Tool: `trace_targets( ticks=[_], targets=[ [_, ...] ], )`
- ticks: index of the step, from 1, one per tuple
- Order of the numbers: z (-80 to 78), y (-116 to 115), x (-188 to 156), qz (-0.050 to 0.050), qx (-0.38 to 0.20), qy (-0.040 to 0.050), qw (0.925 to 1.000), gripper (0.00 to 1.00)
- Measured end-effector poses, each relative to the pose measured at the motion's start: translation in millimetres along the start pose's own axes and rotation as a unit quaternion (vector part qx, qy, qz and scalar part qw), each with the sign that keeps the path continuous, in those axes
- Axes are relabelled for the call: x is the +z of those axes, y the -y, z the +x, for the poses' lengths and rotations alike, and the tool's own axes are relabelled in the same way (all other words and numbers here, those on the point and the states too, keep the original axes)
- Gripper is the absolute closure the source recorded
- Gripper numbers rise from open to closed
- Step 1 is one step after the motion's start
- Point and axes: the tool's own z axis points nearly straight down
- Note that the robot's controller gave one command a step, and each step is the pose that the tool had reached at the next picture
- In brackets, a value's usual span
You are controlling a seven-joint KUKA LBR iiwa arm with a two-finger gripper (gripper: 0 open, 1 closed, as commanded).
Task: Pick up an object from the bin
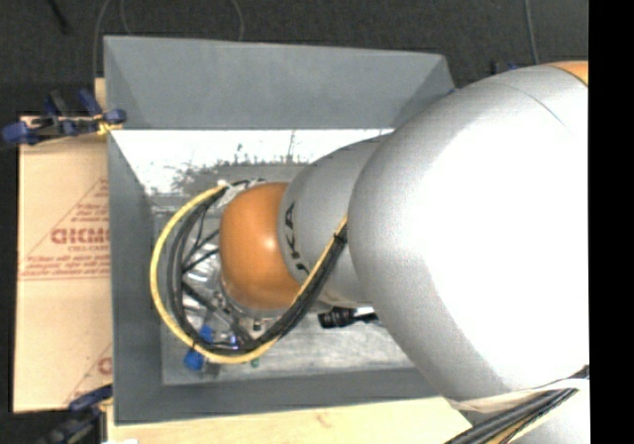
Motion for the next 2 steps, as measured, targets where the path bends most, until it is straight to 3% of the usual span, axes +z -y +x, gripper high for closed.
trace_targets(
  ticks=[1, 2],
  targets=[
    [1.6, -2.7, -2.3, -0.002, -0.002, -0.0030, 1.0000, 1.00],
    [-10.2, 13.1, -128.9, -0.003, -0.014, -0.0006, 0.9999, 1.00]
  ],
)
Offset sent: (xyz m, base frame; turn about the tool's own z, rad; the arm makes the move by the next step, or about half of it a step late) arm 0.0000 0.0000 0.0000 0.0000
